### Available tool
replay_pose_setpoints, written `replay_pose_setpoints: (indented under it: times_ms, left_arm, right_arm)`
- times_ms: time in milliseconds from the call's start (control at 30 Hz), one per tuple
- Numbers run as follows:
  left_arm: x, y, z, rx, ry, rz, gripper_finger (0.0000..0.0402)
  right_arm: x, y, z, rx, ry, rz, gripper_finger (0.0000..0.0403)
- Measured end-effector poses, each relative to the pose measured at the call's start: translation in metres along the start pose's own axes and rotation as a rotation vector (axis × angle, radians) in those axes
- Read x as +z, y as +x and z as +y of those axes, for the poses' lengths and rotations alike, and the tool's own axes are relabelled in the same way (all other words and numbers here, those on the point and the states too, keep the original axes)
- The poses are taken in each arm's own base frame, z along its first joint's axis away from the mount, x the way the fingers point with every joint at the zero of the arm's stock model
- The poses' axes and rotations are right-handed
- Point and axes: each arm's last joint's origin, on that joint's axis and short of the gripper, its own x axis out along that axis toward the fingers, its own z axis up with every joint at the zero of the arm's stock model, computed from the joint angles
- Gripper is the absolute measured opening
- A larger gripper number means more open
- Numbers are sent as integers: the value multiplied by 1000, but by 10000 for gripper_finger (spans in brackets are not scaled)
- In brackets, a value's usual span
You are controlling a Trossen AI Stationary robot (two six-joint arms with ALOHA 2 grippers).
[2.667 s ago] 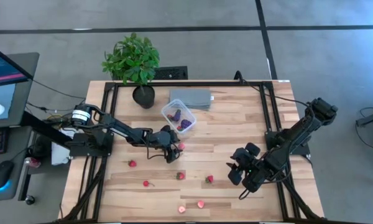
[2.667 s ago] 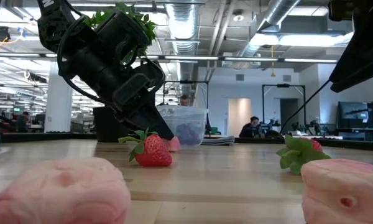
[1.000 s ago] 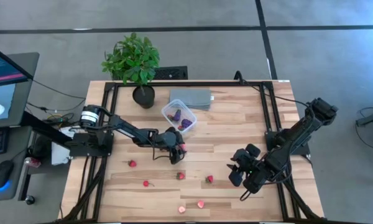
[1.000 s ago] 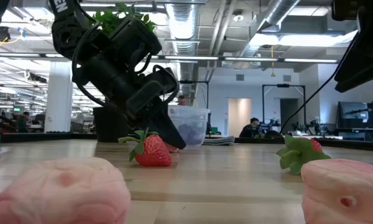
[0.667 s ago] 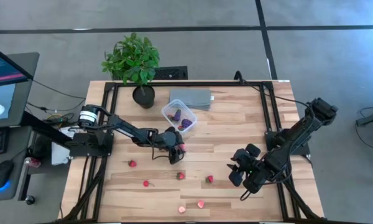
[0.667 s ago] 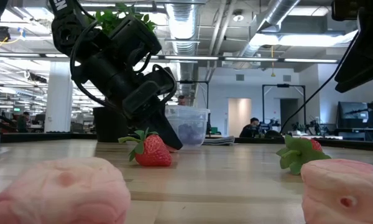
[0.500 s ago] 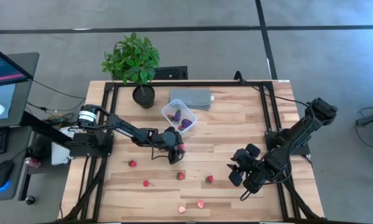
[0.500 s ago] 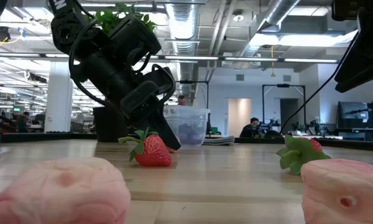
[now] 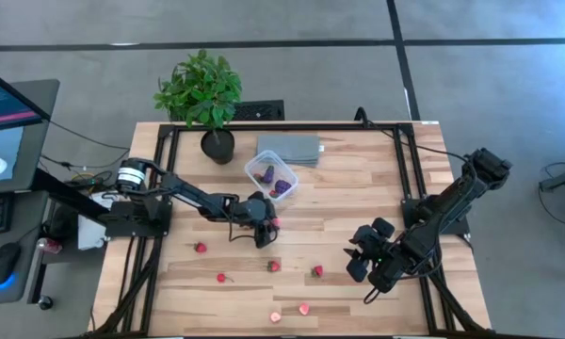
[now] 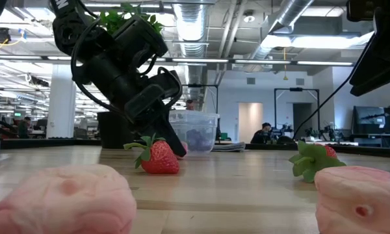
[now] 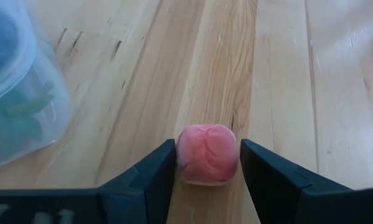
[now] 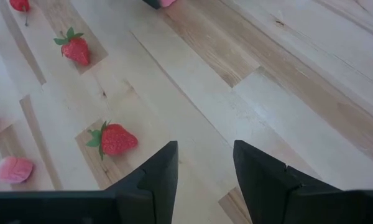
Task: Pick and placing Produce into tupperware
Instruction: Put the pink peach into the transparent bin
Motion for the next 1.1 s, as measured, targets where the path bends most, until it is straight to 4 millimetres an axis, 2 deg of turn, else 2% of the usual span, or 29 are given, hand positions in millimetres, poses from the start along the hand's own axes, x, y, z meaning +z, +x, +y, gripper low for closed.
replay_pose_setpoints:
  times_ms: [467,800,967,1100]
  left_arm:
    - [6,-11,-1,12,18,-14,140]
    - [7,-14,-7,-15,30,-20,138]
    - [14,-25,-16,-46,41,-66,137]
    - [25,-42,-23,-58,45,-133,137]
  right_arm:
    - [0,0,0,-2,0,-8,175]
    - [1,0,0,1,3,-14,175]
    - [1,0,1,6,6,-15,175]
    - [1,0,1,6,7,-15,175]
